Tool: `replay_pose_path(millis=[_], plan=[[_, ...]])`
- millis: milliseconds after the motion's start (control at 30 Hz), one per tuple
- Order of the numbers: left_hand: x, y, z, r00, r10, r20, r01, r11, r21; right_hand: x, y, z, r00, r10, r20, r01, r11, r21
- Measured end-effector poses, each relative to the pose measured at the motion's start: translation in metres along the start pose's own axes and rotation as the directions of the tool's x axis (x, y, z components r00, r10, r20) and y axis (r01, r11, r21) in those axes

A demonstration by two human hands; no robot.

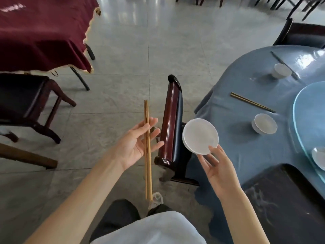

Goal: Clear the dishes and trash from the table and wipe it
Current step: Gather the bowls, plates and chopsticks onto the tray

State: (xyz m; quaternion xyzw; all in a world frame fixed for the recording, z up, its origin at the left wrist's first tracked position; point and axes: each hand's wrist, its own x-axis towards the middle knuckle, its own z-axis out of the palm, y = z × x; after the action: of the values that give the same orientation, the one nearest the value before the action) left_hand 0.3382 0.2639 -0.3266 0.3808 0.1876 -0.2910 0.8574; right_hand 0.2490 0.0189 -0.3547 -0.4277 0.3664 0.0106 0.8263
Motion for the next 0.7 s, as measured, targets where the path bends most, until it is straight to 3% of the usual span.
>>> replay_pose_path(millis=[300,533,700], plan=[[0.105,0.128,-0.054,0.998,-0.057,0.031,0.056,0.998,0.022,0.073,-0.012,0.135,0.996,-0.071,-0.059,0.072,0.997,0.014],[0.190,0.233,-0.069,0.971,-0.215,0.104,0.203,0.972,0.120,0.112,0.000,0.231,0.971,-0.112,-0.212,0.149,0.974,0.168],[0.253,0.284,-0.053,0.911,-0.365,0.194,0.318,0.918,0.236,0.122,-0.007,0.279,0.945,-0.139,-0.296,0.214,0.947,0.238]])
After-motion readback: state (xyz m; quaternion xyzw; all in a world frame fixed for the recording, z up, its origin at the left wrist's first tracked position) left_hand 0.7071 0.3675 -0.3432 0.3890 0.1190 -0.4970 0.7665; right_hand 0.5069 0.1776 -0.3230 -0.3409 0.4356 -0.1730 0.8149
